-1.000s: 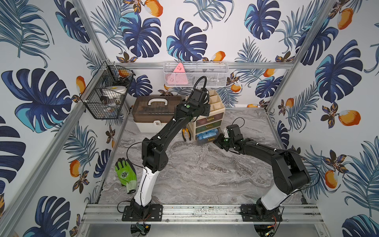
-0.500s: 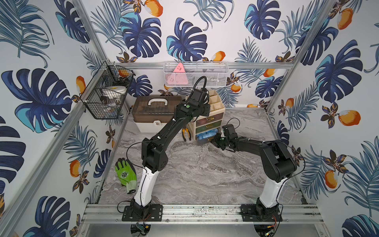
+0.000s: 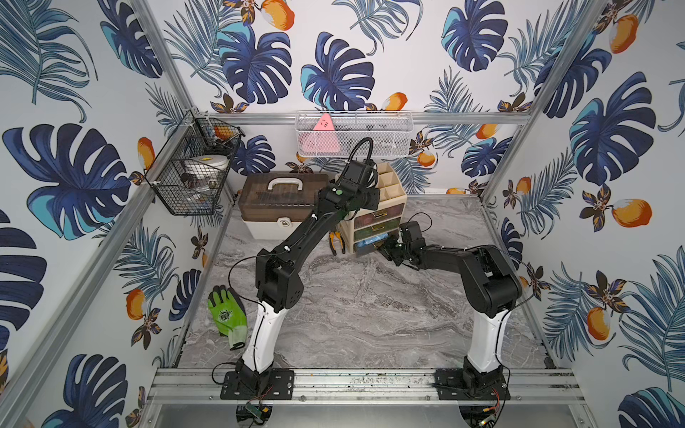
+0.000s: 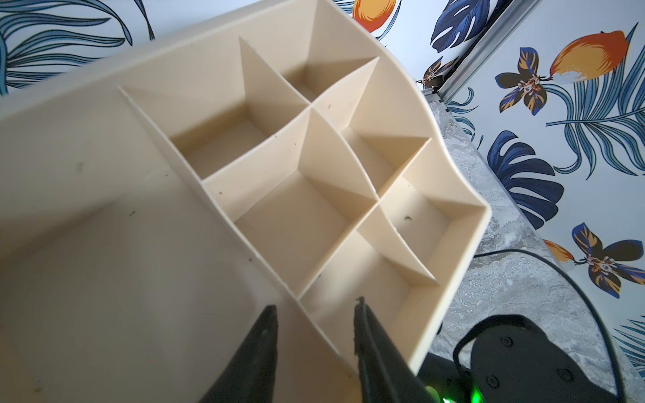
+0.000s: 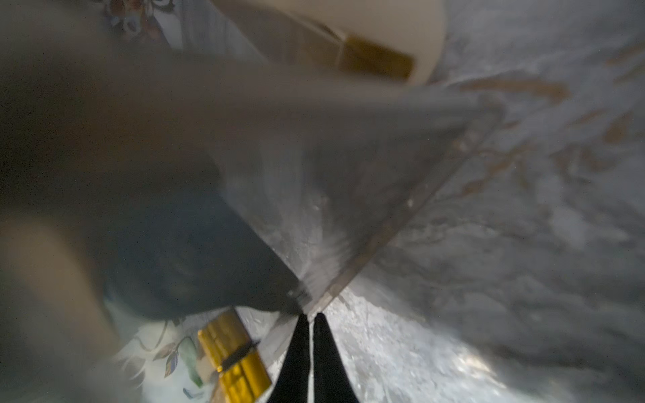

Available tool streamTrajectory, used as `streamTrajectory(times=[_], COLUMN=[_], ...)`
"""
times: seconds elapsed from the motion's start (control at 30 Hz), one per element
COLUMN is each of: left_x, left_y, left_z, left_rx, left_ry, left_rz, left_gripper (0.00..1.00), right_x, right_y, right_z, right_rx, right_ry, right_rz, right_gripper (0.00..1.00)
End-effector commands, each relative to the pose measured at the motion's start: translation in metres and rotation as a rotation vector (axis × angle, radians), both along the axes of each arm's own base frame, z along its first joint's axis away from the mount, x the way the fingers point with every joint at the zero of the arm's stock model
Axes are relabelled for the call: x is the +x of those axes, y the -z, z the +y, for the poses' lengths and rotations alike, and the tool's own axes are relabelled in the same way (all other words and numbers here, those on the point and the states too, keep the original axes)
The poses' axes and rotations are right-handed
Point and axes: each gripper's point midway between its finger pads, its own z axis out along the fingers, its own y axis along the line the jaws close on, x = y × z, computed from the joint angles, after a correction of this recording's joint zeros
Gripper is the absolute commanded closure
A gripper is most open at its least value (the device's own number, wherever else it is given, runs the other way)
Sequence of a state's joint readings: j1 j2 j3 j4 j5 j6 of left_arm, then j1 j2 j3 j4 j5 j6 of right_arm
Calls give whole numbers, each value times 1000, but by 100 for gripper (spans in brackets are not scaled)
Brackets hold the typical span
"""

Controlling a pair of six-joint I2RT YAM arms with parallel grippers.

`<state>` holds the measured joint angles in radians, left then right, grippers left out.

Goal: Sort the rolls of trash bags by color and place them into the drawer
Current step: Close the drawer of the storage box, then reset both arms

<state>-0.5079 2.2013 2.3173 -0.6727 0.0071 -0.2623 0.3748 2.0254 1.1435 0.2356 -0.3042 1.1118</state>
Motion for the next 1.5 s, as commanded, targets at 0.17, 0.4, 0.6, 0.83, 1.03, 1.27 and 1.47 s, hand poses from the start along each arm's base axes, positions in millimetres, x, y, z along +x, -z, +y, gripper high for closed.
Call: streamTrajectory(times=[0.17,0.4,0.6,0.83,1.03,1.27,1.47], left_x=[-14,-12,-15,-50,-111,-154,-154], left_y=[25,20,-17,-80,-104,-97,-65], left_z=[8,6,5,22,69,128,172], left_rx=[67,53,-16,-102,-138,95,277], left_ry=[17,20,14,12,-36,-110,-289], left_rz=[92,82,15,-82,-229,-357,-301], left_gripper=[60,60,39,16,1,1,1], right_x=[35,25,-14,-52,-72,-77,-78], right_y=[-17,-26,-40,-93,-163,-202,-207], right_z=[19,16,-6,-75,-148,-187,-206], right_rx=[196,184,88,-203,-532,-777,-945], right_ry=[79,59,9,-3,73,128,146], right_rz=[-53,-57,-61,-173,-352,-446,-524], right_gripper=[91,91,78,52,40,9,0])
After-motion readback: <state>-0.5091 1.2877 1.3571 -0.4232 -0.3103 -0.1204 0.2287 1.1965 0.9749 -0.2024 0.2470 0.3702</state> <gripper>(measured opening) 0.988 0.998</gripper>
